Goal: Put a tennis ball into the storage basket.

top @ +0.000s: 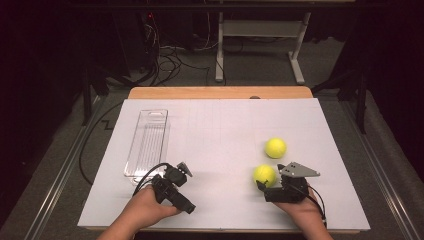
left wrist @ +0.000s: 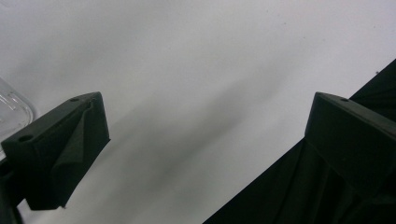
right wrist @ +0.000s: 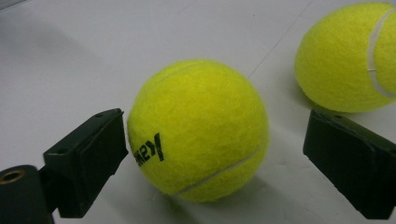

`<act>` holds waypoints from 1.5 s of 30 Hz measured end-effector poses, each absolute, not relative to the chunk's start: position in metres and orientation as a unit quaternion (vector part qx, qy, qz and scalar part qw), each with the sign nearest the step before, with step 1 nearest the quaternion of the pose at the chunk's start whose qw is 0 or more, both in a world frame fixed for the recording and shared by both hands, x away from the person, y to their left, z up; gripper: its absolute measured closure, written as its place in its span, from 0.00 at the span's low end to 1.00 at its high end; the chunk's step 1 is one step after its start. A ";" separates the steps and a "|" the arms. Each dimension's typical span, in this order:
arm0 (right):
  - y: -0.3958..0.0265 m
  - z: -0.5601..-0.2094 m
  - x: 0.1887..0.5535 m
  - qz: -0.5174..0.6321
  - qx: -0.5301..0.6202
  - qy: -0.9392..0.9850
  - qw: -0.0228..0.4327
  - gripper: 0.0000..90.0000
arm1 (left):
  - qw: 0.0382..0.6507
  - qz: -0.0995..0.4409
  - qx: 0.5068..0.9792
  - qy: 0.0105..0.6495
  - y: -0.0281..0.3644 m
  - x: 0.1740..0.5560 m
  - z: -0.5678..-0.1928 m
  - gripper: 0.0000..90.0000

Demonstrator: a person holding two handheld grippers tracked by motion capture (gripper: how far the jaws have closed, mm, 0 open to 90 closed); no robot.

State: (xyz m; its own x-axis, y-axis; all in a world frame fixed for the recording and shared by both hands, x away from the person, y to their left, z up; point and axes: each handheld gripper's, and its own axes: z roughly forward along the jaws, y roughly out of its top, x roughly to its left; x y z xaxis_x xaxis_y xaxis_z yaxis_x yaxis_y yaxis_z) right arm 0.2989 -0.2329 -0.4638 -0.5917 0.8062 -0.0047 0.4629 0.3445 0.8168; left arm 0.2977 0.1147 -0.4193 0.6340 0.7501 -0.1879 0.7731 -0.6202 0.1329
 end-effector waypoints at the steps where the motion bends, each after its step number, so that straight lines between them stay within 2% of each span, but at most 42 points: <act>1: -0.234 -0.464 0.299 0.408 0.399 0.794 0.210 0.10 | 0.102 -0.057 0.898 0.424 0.115 0.298 -0.419 0.01; 8: -0.234 -0.466 0.300 0.406 0.399 0.798 0.197 0.17 | 0.102 -0.057 0.898 0.423 0.115 0.298 -0.419 0.01; 14: -0.230 -0.469 0.303 0.405 0.389 0.805 0.191 0.20 | 0.105 -0.058 0.898 0.424 0.115 0.299 -0.419 0.01; 21: -0.227 -0.470 0.304 0.405 0.373 0.814 0.188 0.29 | 0.105 -0.058 0.898 0.423 0.113 0.299 -0.419 0.01; 35: -0.231 -0.460 0.299 0.432 0.369 0.797 0.205 0.31 | 0.118 -0.065 0.895 0.426 0.106 0.302 -0.416 0.01; 45: -0.225 -0.437 0.298 0.467 0.348 0.784 0.215 0.31 | 0.124 -0.066 0.897 0.419 0.100 0.304 -0.415 0.01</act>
